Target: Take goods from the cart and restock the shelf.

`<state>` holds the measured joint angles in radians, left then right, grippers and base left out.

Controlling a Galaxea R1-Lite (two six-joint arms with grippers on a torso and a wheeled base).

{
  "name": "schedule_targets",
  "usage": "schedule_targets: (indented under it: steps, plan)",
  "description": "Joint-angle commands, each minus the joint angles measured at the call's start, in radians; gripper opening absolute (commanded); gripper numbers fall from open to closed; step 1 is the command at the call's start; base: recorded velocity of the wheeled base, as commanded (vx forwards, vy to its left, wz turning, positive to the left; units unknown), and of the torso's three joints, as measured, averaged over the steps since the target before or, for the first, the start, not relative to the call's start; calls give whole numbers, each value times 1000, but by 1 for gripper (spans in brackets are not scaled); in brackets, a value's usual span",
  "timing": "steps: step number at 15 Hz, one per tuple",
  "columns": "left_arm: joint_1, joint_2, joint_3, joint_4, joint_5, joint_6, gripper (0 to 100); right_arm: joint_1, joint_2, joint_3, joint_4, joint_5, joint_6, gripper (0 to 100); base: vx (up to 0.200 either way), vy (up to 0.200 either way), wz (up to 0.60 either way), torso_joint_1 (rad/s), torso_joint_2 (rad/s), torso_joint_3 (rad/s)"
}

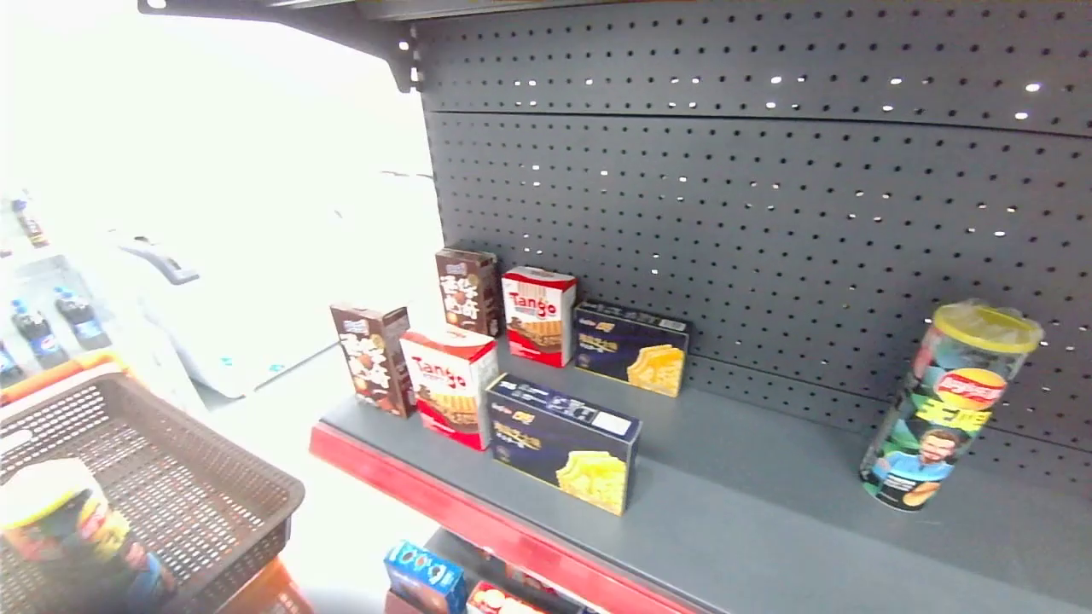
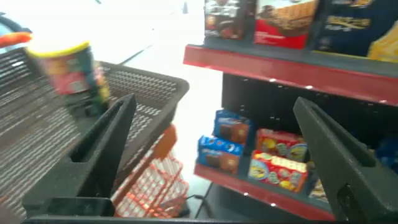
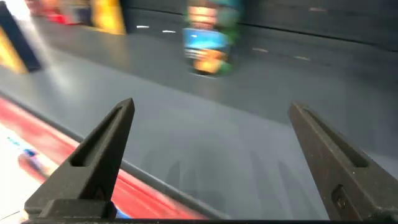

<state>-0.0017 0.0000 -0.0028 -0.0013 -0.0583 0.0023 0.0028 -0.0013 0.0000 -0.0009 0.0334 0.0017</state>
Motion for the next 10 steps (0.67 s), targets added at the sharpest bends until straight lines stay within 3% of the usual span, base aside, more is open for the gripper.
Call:
schedule_targets:
  steps: [1, 8, 10]
  plan:
    - [0, 0, 0, 0, -2, 1, 100, 0, 1, 0, -1, 0, 0, 100, 0, 0, 600, -2, 2, 7]
    - [0, 0, 0, 0, -2, 1, 100, 0, 1, 0, -1, 0, 0, 100, 0, 0, 600, 2, 3, 1]
    - [0, 0, 0, 0, -3, 2, 100, 0, 1, 0, -1, 0, 0, 100, 0, 0, 0, 0, 0, 0]
